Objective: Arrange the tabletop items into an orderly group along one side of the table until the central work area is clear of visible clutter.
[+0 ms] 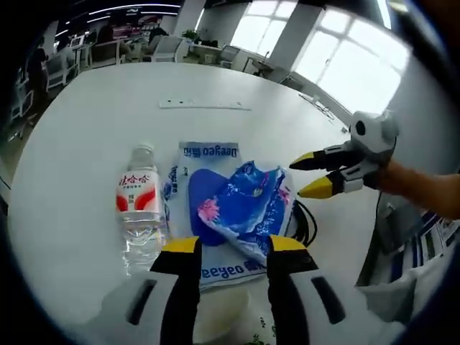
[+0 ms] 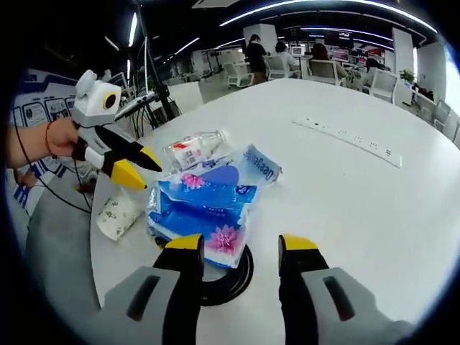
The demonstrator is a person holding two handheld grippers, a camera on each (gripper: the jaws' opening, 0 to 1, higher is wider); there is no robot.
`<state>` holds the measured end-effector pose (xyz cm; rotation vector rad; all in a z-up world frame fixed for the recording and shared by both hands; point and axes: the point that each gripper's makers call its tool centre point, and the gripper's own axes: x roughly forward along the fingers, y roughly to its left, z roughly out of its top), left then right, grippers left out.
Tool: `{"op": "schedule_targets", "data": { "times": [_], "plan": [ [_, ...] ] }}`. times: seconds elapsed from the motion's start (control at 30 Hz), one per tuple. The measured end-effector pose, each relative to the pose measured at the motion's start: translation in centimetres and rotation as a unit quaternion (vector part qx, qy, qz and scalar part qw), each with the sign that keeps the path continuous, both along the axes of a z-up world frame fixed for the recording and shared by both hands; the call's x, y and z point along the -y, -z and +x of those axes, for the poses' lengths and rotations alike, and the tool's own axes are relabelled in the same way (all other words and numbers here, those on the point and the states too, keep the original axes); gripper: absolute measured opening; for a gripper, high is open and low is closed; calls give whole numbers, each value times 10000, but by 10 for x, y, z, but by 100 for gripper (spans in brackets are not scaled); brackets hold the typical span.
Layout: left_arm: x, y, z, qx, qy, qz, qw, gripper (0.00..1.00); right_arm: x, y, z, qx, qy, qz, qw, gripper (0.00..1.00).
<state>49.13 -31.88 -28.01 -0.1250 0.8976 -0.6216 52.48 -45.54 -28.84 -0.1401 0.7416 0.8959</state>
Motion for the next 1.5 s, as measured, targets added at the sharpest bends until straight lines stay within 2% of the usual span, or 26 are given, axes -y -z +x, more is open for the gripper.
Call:
{"op": "schedule_targets", "data": {
  "times": [0.13,0.57,0.87,1.1,1.23,1.5],
  "plan": [
    [1,5,-1,-83,66,120,9999,30,0,2,1,-24,15,11,10000,37],
    [4,15,-4,-331,77,194,9992,22,-4,8,3,-82,48,69,9999,31],
    [8,23,-6,-524,99,207,9984,18,-8,8,2,-96,5,125,9999,17],
    [11,27,-5,-545,164,254,9981,9,-7,10,3,-121,54,134,9998,7],
    [12,27,-5,-552,190,240,9980,6,-7,10,4,-104,70,136,9998,2],
    [14,25,-5,-499,317,268,9979,4,-7,8,5,-120,124,162,9997,0]
  ]
}}
